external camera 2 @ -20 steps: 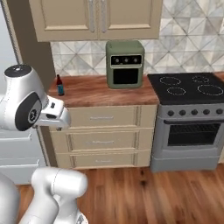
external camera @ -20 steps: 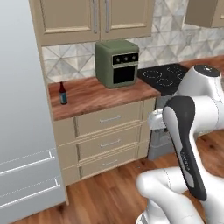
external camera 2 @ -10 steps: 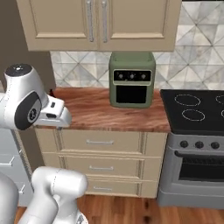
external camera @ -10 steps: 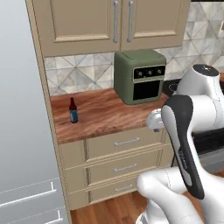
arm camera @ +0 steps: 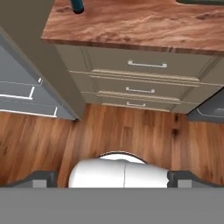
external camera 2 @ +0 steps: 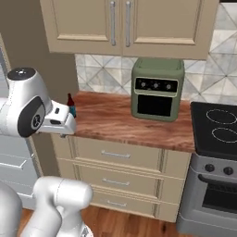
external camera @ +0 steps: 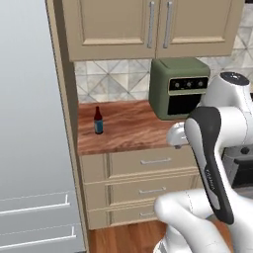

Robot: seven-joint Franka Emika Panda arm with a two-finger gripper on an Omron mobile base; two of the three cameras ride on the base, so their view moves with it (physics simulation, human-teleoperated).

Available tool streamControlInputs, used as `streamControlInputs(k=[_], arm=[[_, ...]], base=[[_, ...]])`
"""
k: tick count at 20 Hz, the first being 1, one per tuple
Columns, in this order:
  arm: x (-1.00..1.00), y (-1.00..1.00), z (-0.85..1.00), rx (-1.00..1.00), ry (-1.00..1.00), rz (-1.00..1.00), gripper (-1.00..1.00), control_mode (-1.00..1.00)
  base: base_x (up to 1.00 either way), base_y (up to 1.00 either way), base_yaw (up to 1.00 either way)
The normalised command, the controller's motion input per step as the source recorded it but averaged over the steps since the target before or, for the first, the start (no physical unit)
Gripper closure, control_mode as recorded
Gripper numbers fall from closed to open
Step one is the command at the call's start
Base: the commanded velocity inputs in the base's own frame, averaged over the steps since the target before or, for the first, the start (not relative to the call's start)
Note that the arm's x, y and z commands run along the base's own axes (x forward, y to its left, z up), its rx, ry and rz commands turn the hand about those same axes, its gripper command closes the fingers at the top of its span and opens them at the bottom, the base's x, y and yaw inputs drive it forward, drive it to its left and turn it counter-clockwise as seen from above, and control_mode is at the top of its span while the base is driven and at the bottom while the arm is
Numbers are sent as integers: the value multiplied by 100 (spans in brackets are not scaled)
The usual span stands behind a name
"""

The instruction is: Place the drinks on the dining counter in a tight cluster.

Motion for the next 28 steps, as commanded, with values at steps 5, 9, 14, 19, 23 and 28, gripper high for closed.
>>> streamControlInputs(k=[5,9,14,19,23,28], arm=[[0,0,0,0,0,0,-100,100],[0,0,0,0,0,0,-100,100],[0,0,0,0,0,0,-100,100],[0,0,0,0,0,0,-100,100],[0,0,0,0,0,0,-100,100],[0,0,0,0,0,0,-100,100]], base=[[56,12,8],[79,2,4],[71,6,4],[72,18,3],[24,15,0],[-1,17,2]])
